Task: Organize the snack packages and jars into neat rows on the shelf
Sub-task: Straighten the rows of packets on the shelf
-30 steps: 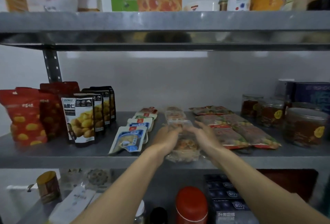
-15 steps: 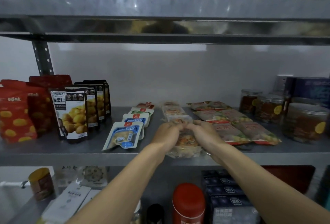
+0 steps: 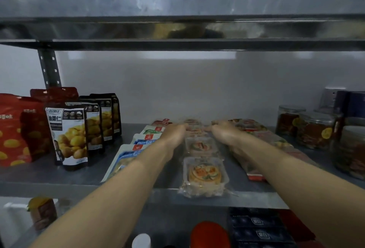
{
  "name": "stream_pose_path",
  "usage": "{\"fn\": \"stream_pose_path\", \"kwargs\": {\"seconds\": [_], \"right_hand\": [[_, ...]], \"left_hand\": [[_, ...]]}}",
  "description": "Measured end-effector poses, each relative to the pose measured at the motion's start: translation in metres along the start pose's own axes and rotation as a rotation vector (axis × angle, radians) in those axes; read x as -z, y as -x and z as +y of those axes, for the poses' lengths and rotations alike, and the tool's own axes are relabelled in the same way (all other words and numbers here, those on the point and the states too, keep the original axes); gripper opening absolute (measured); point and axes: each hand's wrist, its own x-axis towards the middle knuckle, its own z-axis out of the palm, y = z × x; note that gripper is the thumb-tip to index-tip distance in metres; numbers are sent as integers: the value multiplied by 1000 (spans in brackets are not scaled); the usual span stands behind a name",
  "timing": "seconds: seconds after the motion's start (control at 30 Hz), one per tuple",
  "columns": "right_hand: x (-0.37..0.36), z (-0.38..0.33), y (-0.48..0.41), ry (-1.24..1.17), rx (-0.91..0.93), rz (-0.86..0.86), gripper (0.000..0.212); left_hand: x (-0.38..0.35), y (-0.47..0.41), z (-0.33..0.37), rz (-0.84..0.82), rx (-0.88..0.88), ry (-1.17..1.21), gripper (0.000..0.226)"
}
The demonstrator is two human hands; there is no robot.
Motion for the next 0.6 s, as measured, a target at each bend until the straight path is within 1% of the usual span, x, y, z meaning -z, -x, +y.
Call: {"fn": "stream_pose_path", "kwargs": {"seconds": [0.1,0.2,0.3,0.33,0.43,0.53,0.6], "right_hand": [[-6,3,-21,31,10,-30,41],[-8,7,-37,62,12,-105,25],[-7,6,-40,104,16,-133,19],[-6,6,-40,110,17,-124,17],[-4,9,-38,101,10,-121,22],[-1,13,-41,81,5,-130,15],[-1,15,-46,72,20,-121,18]], "left_hand": [[-3,-20,-3,-14,33,4,24],[-4,-33,-6,-71,53,-11,24],[-7,-40,-9,-95,74,2,20],[-9,-40,-9,-97,70,3,19],[-16,-45,-9,-116,61,-11,17],[-18,-45,-6,-134,53,-49,21],[-15,-48,-4,-109,16,-109,19]]}}
